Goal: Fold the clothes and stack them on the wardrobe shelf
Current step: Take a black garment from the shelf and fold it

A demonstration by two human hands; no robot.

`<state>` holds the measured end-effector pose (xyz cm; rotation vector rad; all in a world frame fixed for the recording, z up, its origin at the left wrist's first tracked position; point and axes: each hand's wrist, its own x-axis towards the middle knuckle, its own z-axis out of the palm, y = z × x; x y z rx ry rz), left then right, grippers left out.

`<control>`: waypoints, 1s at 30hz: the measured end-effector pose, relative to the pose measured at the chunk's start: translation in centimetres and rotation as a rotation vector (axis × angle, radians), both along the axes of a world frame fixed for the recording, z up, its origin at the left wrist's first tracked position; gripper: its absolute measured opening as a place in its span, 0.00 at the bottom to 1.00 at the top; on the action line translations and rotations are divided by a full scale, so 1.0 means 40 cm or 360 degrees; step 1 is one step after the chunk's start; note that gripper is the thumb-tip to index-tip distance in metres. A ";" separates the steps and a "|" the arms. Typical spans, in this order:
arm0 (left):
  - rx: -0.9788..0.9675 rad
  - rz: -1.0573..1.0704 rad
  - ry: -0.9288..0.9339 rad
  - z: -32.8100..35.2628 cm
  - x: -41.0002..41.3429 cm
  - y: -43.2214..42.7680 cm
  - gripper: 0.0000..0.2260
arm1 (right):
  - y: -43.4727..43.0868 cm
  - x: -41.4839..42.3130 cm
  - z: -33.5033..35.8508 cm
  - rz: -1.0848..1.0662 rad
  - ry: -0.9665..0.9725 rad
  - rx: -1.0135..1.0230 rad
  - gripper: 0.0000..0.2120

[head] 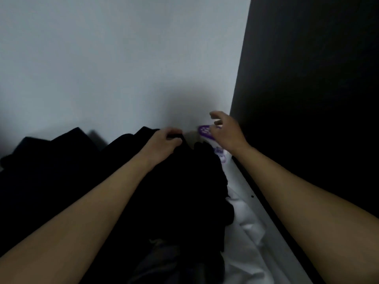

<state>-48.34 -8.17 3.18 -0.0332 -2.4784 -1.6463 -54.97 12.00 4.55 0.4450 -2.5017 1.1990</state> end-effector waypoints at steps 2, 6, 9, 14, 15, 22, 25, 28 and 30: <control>0.0004 0.0103 0.0143 0.011 0.074 -0.025 0.13 | -0.050 0.050 0.004 0.0045 0.0093 -0.0569 0.15; -0.0097 0.0296 0.0280 0.009 0.218 -0.075 0.14 | -0.170 0.170 -0.028 0.0244 0.0085 -0.0978 0.14; -0.0229 0.0419 0.0195 -0.008 0.336 -0.135 0.14 | -0.237 0.295 -0.065 0.0405 0.0038 -0.0924 0.14; -0.0469 0.0620 0.0039 -0.022 0.543 -0.234 0.13 | -0.292 0.522 -0.131 0.0899 -0.0133 -0.0058 0.14; -0.0573 0.0633 0.0000 -0.021 0.586 -0.249 0.14 | -0.300 0.561 -0.149 0.0977 -0.0183 0.0196 0.18; -0.1874 0.0689 -0.0633 -0.047 0.926 -0.364 0.10 | -0.344 0.744 -0.229 0.0754 -0.0123 0.1251 0.32; -0.2347 0.0762 -0.0871 -0.081 1.045 -0.432 0.08 | -0.351 0.804 -0.265 0.0811 -0.0213 0.1422 0.33; -0.2594 0.0767 -0.0953 -0.116 1.120 -0.486 0.11 | -0.367 0.837 -0.273 0.0696 -0.0313 0.1530 0.33; -0.2782 0.0680 -0.0870 -0.145 1.152 -0.496 0.10 | -0.381 0.855 -0.266 0.0631 -0.0398 0.1597 0.36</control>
